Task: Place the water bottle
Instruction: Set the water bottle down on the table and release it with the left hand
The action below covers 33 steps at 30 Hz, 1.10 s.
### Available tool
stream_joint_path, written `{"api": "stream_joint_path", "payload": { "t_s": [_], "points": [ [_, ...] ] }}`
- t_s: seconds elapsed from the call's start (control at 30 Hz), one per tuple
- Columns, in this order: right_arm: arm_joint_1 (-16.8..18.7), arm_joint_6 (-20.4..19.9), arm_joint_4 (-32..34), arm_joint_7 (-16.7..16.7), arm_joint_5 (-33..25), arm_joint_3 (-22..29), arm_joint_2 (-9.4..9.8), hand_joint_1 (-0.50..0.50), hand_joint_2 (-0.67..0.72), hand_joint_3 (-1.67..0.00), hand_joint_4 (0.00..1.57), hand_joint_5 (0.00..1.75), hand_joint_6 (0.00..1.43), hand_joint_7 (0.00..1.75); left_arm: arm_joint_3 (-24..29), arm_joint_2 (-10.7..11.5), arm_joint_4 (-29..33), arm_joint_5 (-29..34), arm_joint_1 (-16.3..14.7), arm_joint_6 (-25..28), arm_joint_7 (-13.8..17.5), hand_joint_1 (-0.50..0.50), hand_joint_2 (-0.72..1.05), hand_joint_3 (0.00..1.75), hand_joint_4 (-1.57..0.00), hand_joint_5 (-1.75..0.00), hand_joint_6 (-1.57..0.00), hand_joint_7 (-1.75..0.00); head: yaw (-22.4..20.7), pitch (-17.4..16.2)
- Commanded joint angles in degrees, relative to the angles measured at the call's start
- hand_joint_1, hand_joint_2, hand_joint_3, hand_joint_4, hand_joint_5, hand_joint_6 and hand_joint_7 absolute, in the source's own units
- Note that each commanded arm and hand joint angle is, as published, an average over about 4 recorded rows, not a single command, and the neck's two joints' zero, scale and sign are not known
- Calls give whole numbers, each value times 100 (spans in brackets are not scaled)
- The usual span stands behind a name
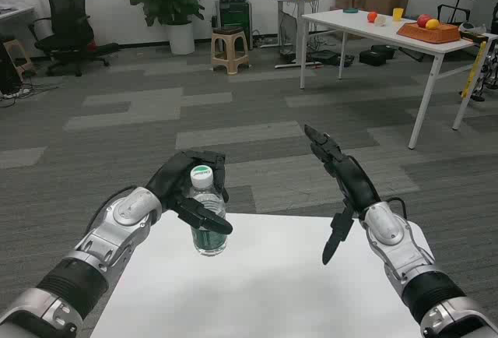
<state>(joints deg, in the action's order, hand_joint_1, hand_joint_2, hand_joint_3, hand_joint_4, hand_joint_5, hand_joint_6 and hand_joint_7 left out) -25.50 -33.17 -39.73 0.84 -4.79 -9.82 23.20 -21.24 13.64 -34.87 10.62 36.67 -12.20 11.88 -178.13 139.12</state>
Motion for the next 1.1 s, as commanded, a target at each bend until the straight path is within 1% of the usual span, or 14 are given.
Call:
{"api": "stream_joint_path", "payload": {
  "t_s": [0.03,0.5,0.57,0.63,0.7,0.87,0.97,1.1],
  "points": [
    [-17,-14,36,-22,-31,42,-2,-46,66,0,0,0,0,0,103,-81,-178,-157,86,-1083,-274,8,34,17,-157,-175,-134,-175,-20,-38],
    [-17,-14,45,-22,-31,35,-1,-46,66,0,0,0,0,0,103,-81,-176,-157,86,-1083,-274,8,34,17,-157,-175,-134,-175,-3,-21],
    [-17,-14,45,-22,-31,39,-6,-46,66,0,0,0,0,0,103,-81,-173,-164,86,-1083,-274,8,34,17,-157,-175,-134,-171,-7,-21],
    [-17,-14,45,-22,-31,42,-8,-46,66,0,0,0,0,0,103,-81,-176,-177,86,-1083,-274,8,34,17,-157,-175,-134,-171,-9,-21],
    [-17,-14,45,-22,-31,37,-4,-46,66,0,0,0,0,0,103,-81,-178,-206,86,-1065,-274,8,34,17,-157,-175,-134,-175,-4,-21],
    [-17,-14,49,-22,-31,33,-4,-46,66,0,0,0,0,0,155,-72,-213,-408,91,-995,-283,8,34,17,-157,-175,-134,-171,7,4],
    [-12,-14,51,-22,-31,35,-1,-46,66,0,0,0,0,0,155,-77,-466,-430,95,-995,-292,8,34,17,-157,-175,-134,-175,5,1],
    [-8,-14,45,-31,-31,33,1,-46,66,0,0,0,0,0,160,-108,-978,-390,113,-1039,-336,8,34,17,-157,-175,-134,-175,-1,-1]
  ]
}}
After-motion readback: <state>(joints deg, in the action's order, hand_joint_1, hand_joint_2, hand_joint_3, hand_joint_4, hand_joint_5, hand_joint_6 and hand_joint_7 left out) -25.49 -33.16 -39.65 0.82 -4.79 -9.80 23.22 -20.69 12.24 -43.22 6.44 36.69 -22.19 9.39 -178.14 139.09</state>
